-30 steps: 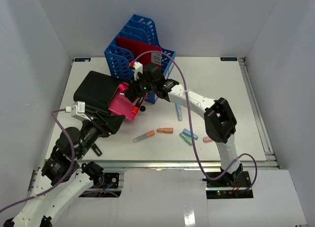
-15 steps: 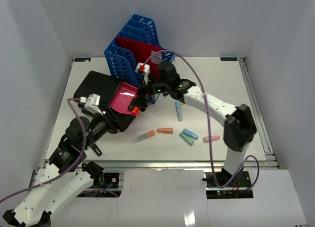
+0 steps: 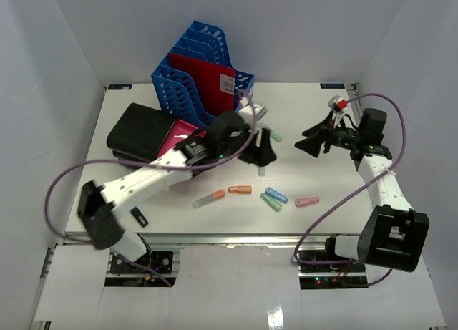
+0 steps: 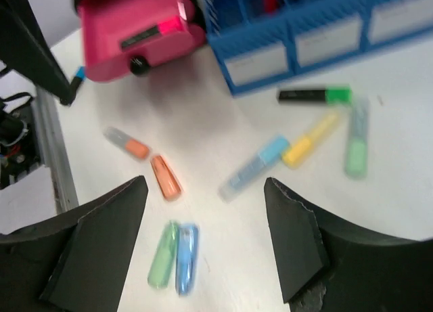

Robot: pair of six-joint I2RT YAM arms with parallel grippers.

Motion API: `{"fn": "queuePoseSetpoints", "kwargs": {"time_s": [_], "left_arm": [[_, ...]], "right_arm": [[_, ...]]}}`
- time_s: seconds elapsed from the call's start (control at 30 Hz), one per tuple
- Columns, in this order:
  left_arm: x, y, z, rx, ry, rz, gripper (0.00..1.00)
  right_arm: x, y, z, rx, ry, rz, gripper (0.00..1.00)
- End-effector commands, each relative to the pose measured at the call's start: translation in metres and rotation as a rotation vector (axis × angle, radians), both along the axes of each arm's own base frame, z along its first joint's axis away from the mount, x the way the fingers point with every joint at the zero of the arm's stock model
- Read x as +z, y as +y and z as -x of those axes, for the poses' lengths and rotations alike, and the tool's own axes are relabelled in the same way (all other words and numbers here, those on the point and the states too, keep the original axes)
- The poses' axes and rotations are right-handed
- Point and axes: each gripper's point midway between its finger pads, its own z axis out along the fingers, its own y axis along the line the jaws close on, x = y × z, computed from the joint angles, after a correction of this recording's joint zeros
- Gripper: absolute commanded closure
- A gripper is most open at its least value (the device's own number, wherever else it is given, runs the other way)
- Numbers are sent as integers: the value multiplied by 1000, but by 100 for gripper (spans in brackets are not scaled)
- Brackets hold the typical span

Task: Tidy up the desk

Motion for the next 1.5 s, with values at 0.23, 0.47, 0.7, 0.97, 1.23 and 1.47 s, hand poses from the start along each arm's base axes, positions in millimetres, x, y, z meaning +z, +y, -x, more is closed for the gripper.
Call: {"fn": "queuePoseSetpoints", "kwargs": {"time_s": [0.23, 0.47, 0.7, 0.97, 1.23, 1.47], "left_arm": [[-105, -56, -157, 21, -173, -555, 24], [-132, -32, -214, 95, -197, -610, 24], [-160, -4, -244, 149, -206, -685, 28], [-179, -1, -262, 155, -265, -744, 28], [-189, 1, -277, 141, -339, -802, 30], [-215, 7, -279, 110, -302, -809, 31]], "right_arm": [[-2, -74, 22, -85, 43, -142, 23], [-4, -75, 22, -87, 34, -135, 23], [-7, -75, 21, -84, 48, -141, 23], [-8, -76, 20, -91, 46, -137, 23], [-11, -77, 19, -93, 56, -140, 23], [-12, -77, 18, -98, 58, -138, 23]]}}
